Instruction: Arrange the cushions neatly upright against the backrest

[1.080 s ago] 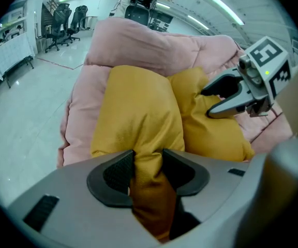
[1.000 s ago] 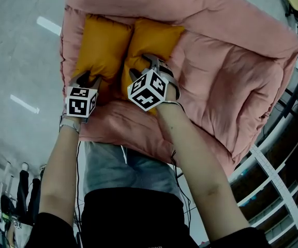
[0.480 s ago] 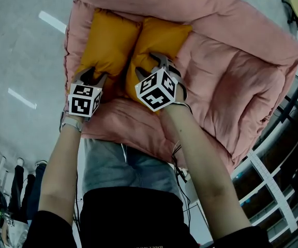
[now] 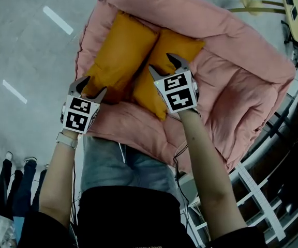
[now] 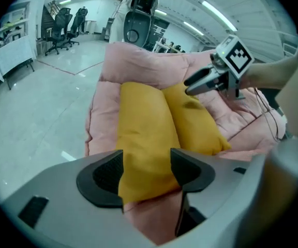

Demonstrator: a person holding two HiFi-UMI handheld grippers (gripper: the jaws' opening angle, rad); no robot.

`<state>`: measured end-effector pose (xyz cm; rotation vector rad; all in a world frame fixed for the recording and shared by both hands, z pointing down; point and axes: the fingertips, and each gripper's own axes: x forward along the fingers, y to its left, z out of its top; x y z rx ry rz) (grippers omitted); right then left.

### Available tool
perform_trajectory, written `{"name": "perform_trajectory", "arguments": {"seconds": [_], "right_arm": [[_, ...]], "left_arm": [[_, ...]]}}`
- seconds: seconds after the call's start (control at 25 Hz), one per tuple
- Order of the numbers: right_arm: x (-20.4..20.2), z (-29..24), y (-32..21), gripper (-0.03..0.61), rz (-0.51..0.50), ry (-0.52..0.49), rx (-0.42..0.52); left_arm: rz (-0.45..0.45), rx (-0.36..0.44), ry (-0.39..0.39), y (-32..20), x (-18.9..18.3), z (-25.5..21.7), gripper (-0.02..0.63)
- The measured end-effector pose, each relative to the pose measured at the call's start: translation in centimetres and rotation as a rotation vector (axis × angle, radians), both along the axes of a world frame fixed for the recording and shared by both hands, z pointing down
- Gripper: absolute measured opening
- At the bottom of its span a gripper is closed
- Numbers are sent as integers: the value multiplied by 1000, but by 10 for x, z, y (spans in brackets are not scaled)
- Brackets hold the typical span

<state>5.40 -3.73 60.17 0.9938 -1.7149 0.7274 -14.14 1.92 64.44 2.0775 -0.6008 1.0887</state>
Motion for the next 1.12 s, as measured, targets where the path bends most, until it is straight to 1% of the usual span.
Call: {"name": "perform_trajectory", "arguments": {"seconds": [0.12, 0.2, 0.28, 0.36, 0.44, 0.56, 0.68, 0.84, 0.88, 0.96, 1.04, 1.12], "right_arm": [[-11, 11, -21, 272, -50, 8, -8], [-20, 21, -33, 289, -87, 4, -23], [-27, 32, -44, 311, -112, -2, -48], [-31, 45, -54, 323, -106, -21, -81], [-35, 57, -62, 335, -57, -69, -120], [-38, 70, -65, 337, 22, -129, -180], [-36, 78, -66, 337, 21, -114, -202], [-37, 87, -65, 336, 13, -87, -243], [-37, 89, -64, 333, 6, -76, -249], [-38, 92, -63, 304, -17, -52, -247], [-41, 90, -60, 232, -32, -46, -225], [-44, 84, -58, 173, -9, -58, -193]], "left_arm": [[42, -48, -60, 14, -29, 10, 305], [60, -74, -84, 23, -42, 18, 322], [79, -110, -113, 29, -50, 28, 333], [116, -153, -134, 34, -52, 41, 334], [135, -189, -125, 35, -49, 51, 334], [148, -216, -96, 32, -42, 57, 334], [163, -238, -65, 30, -36, 62, 334], [148, -252, -46, 30, -34, 71, 331], [144, -248, -40, 31, -32, 72, 320], [145, -235, -27, 32, -28, 72, 281], [153, -227, -23, 33, -25, 69, 229], [163, -234, -24, 34, -23, 65, 191]]}}
